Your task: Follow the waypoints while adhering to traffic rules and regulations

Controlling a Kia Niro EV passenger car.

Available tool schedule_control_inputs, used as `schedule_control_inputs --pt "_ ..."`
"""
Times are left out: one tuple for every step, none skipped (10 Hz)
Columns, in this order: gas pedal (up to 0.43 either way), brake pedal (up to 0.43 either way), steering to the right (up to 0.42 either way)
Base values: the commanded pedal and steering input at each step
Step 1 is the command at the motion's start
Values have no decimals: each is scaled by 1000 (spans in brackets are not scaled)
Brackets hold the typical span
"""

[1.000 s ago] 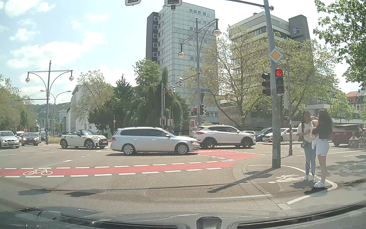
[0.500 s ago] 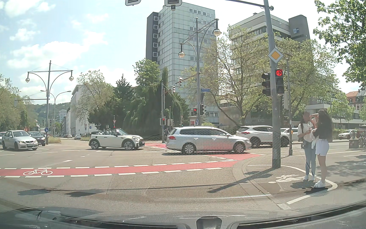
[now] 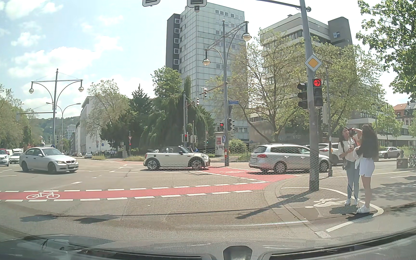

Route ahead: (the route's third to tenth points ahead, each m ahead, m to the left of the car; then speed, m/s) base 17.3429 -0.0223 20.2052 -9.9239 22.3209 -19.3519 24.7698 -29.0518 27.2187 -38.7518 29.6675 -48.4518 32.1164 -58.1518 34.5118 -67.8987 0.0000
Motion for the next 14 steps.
schedule_control_inputs --pt "0 268 -82" --pt "0 262 -82" --pt "0 262 -82" --pt "0 262 -82" --pt "0 262 -82" --pt "0 268 -82" --pt "0 262 -82" --pt "0 262 -82" --pt "0 262 -82" --pt "0 262 -82" --pt "0 268 -82" --pt "0 268 -82" --pt "0 262 -82" --pt "0 262 -82"
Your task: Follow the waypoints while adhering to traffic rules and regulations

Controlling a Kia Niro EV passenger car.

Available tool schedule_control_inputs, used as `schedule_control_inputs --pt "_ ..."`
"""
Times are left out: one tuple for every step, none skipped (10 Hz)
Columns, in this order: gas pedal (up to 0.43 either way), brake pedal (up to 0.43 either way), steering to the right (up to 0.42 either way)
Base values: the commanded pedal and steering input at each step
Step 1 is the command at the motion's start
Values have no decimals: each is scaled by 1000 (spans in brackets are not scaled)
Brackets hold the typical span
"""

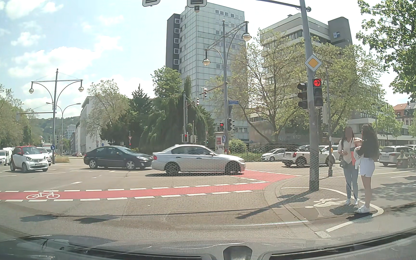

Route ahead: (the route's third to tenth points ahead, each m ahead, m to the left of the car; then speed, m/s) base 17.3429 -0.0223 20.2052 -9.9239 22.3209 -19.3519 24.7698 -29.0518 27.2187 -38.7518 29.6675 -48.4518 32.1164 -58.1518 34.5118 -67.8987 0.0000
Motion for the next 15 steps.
schedule_control_inputs --pt "0 268 -82" --pt "0 262 -82" --pt "0 262 -82" --pt "0 262 -82" --pt "0 262 -82" --pt "0 262 -82" --pt "0 268 -82" --pt "0 268 -82" --pt "0 262 -82" --pt "0 262 -82" --pt "0 268 -82" --pt "0 262 -82" --pt "0 262 -82" --pt "0 268 -82" --pt "0 268 -82"
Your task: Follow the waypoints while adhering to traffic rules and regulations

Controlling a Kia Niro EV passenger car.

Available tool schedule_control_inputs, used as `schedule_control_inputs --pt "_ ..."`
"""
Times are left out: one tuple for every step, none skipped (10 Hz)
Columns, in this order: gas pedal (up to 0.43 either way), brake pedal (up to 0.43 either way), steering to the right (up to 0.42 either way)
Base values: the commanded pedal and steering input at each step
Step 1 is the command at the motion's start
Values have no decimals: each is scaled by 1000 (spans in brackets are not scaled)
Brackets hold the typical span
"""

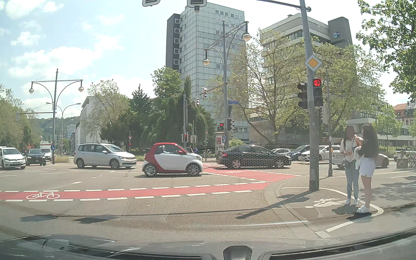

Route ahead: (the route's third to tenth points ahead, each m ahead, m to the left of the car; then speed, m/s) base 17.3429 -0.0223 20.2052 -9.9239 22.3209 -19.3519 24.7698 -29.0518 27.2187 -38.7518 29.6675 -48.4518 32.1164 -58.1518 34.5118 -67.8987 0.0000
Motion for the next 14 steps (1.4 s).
schedule_control_inputs --pt "0 262 -82" --pt "0 262 -82" --pt "0 262 -82" --pt "0 262 -82" --pt "0 268 -82" --pt "0 262 -82" --pt "0 262 -82" --pt "0 262 -82" --pt "0 262 -82" --pt "0 262 -82" --pt "0 262 -82" --pt "0 262 -82" --pt "0 262 -82" --pt "0 262 -82"
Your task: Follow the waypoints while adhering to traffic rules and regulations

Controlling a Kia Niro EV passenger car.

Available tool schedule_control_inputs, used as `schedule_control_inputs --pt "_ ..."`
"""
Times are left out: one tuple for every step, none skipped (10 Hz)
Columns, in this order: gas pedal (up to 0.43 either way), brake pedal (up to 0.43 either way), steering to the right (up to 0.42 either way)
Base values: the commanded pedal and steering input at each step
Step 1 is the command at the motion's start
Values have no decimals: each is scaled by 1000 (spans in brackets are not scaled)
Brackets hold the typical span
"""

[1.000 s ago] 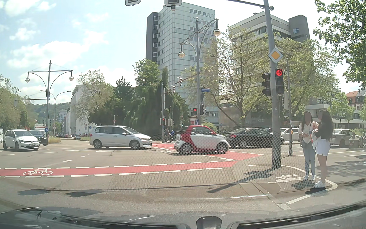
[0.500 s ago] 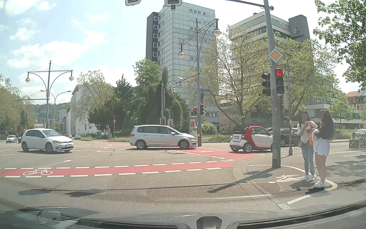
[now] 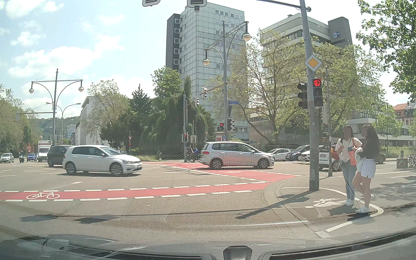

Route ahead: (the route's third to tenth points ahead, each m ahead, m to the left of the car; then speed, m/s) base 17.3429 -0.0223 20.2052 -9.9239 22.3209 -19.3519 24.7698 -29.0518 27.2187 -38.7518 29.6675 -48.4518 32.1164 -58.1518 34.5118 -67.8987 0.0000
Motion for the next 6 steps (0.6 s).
schedule_control_inputs --pt "0 268 -82" --pt "0 268 -82" --pt "0 262 -82" --pt "0 262 -82" --pt "0 268 -82" --pt "0 262 -82"
